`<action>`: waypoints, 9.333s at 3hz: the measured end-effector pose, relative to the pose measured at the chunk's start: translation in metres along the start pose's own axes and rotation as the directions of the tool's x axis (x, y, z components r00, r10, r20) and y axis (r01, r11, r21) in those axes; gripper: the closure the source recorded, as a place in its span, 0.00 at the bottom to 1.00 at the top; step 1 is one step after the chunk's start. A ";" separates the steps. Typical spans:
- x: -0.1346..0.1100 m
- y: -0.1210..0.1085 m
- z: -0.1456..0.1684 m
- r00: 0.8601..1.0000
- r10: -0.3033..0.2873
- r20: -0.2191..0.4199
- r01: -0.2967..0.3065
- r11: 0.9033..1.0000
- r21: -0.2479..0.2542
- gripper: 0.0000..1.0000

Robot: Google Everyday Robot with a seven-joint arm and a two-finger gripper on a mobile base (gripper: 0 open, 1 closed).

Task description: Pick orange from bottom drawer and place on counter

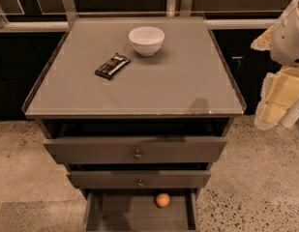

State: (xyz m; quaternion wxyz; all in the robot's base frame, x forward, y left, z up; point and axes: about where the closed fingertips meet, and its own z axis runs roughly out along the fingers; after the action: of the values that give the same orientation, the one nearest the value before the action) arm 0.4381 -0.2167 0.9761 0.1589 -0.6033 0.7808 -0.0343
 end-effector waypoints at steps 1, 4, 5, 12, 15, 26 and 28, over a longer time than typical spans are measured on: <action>0.000 0.000 0.000 1.000 0.000 0.000 0.000 1.000 0.000 0.00; 0.027 0.082 0.120 0.935 0.180 0.305 -0.161 0.983 -0.087 0.00; 0.031 0.129 0.234 0.875 0.307 0.373 -0.226 0.943 -0.246 0.00; 0.108 0.166 0.566 0.671 0.653 0.352 -0.551 0.756 -0.353 0.00; 0.150 0.132 0.685 0.457 0.741 0.492 -0.631 0.660 -0.407 0.00; 0.044 0.135 0.831 0.581 0.597 0.553 -0.608 0.770 -0.193 0.00; 0.038 0.142 0.841 0.578 0.601 0.552 -0.615 0.766 -0.190 0.18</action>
Offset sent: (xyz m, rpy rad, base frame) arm -0.0274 -0.0119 -0.0434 0.1391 -0.1008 -0.0013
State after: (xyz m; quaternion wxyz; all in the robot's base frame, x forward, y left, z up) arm 0.5416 -0.0981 0.1367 0.3988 -0.2775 0.8509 0.2000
